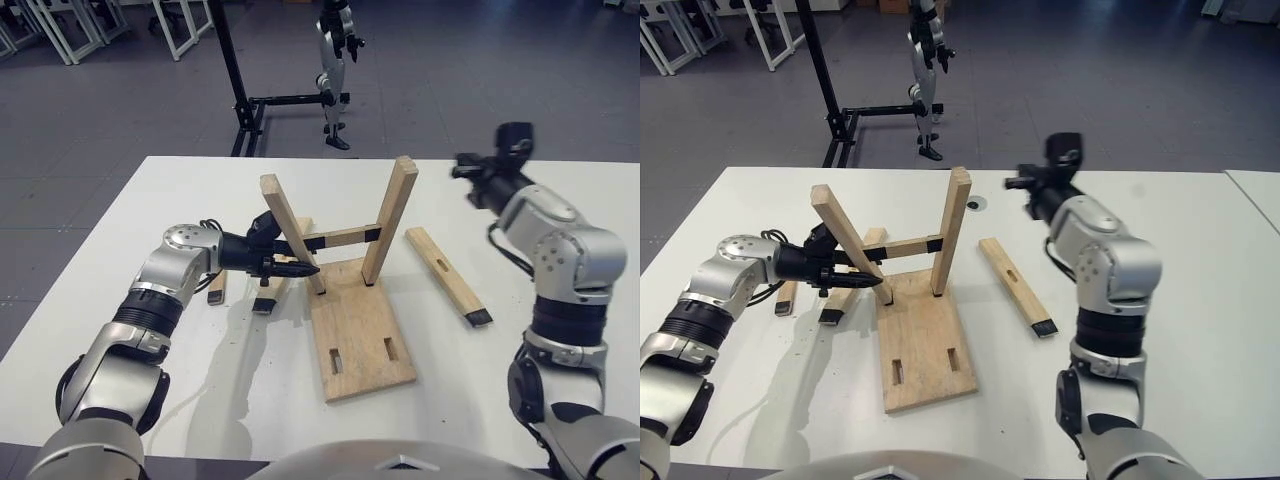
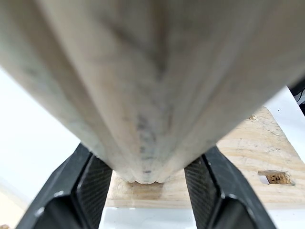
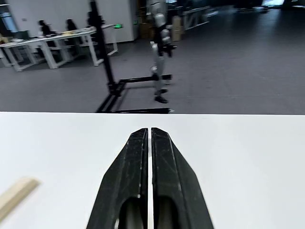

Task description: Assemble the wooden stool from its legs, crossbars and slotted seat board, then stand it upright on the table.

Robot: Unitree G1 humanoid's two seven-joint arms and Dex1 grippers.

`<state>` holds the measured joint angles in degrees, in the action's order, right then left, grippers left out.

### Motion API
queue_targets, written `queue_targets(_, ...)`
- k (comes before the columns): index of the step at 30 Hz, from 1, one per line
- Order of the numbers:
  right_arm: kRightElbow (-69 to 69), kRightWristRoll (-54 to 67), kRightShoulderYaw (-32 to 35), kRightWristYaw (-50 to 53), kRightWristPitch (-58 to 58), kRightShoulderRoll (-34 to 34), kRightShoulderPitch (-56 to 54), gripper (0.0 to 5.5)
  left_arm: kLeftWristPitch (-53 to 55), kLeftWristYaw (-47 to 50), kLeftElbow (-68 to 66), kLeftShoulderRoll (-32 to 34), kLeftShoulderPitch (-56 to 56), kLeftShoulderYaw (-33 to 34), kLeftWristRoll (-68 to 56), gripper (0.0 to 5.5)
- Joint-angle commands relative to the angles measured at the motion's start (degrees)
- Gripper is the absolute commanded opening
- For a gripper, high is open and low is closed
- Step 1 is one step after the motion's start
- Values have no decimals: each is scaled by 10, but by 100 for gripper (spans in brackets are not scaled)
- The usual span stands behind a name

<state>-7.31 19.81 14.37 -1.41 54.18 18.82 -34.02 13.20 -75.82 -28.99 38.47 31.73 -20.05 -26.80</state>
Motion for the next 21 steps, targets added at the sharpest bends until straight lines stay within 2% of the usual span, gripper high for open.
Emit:
queue_targets(1,-6,-51,11,45,14,25,22,14,82,10,-64,-15,-117,-113,123,207)
queue_targets(4,-65,-33,-67,51,63,-59,25,14,70,18,-59,-20,-124,-116,127,207)
queue_targets(7,-99,41,-143,27,121,-195,-15,14,64,19,-63,-26,-117,-121,133,207)
queue_targets(9,-119,111,-144,7,152,-287,-50,14,61,13,-68,-30,-106,-127,139,207)
queue_targets(11,-148,165,-131,-12,188,-333,-60,14,55,8,-75,-37,-92,-137,148,207)
queue_targets(13,-154,155,-119,-20,206,-327,-48,14,53,5,-75,-40,-85,-142,150,207)
queue_targets(17,-133,89,-84,-34,188,-219,-3,14,32,0,-70,-35,-93,-145,155,207)
queue_targets(21,-78,33,34,-19,116,-99,-22,14,22,-5,-68,-32,-97,-137,147,207)
